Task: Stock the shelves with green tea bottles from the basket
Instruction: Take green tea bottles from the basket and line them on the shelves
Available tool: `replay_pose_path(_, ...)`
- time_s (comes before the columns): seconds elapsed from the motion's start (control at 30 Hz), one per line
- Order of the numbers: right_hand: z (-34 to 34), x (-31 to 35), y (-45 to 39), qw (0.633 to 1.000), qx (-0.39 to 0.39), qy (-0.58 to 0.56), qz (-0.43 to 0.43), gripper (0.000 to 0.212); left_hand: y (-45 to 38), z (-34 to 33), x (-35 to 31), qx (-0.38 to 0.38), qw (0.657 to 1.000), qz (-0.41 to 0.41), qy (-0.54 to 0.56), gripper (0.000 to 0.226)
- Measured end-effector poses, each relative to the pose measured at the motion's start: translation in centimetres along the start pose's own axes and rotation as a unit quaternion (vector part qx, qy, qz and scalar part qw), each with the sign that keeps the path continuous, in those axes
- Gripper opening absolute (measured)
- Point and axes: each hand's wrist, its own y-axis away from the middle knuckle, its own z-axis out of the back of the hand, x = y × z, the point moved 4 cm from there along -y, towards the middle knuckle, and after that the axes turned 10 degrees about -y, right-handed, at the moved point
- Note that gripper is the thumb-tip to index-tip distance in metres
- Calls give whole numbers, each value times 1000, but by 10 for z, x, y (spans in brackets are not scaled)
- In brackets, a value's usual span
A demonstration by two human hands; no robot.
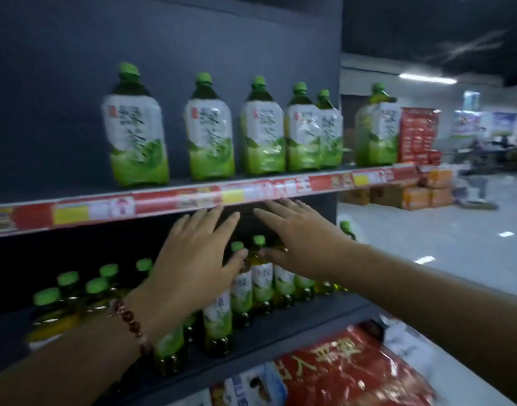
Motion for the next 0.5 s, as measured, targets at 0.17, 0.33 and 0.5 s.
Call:
replay_pose_path(0.17,-47,-95,107,989,44,-10,-139,77,1,-61,-124,77,991,-85,73,72)
replay_pose_path(0.33,-94,-174,252,940,120,-17,-319,76,20,-109,-272,144,961,-191,141,75)
replay_pose_path(0.5,-142,-226,403,847,199,-49,-490,81,60,-135,-414,198,908,-312,198,72)
